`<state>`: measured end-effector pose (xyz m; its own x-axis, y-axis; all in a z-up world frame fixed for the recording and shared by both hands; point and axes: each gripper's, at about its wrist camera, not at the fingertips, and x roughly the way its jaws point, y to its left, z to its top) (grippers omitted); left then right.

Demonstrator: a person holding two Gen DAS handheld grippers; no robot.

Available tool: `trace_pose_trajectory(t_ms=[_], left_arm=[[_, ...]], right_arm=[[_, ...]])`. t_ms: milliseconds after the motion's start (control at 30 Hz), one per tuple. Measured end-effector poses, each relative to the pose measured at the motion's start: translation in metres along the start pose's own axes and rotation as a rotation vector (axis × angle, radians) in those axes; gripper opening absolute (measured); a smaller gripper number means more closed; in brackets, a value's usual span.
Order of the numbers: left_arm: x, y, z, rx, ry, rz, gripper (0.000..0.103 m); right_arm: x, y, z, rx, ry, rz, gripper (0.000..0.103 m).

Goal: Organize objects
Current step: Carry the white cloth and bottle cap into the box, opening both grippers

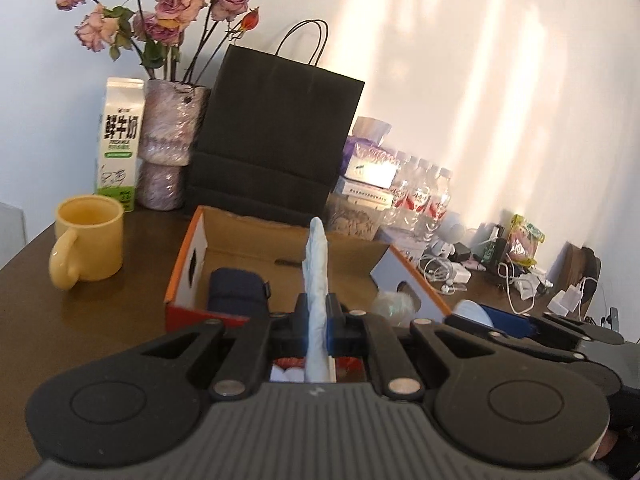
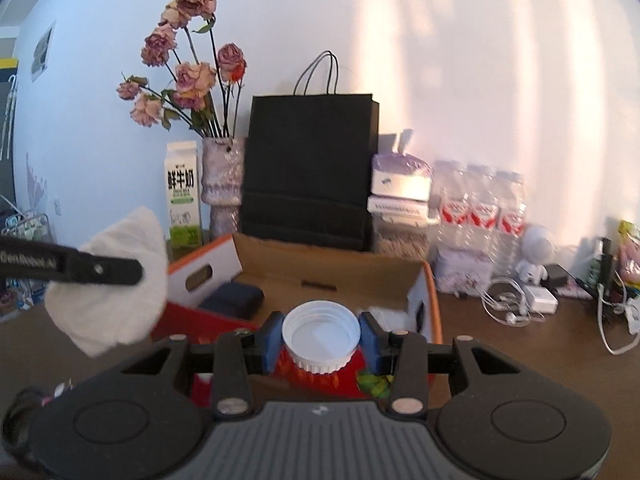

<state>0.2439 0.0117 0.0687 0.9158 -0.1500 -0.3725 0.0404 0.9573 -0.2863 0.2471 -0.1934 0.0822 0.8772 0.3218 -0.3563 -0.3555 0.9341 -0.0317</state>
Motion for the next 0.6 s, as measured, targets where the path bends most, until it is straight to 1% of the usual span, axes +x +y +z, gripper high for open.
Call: trace_pose_trajectory(t_ms=[133,367,600], left_arm=[[0.02,0.0,0.011,-0.012,-0.014,-0.004,0.008],[0.057,0.003,0.03,-0.061,-0.044,-0.002,0.008],[0.099,0.001,0.046,-0.04,-0.04,0.035,0.008]], right_arm=[[0.025,0.004,0.016,0.013,-0.013,0.007,0.039],[0.069,0.004,0.033,0.028,-0.015,0.012,0.039],[0.112,-0.002,0.045,0.055,-0.008,0.008,0.039]])
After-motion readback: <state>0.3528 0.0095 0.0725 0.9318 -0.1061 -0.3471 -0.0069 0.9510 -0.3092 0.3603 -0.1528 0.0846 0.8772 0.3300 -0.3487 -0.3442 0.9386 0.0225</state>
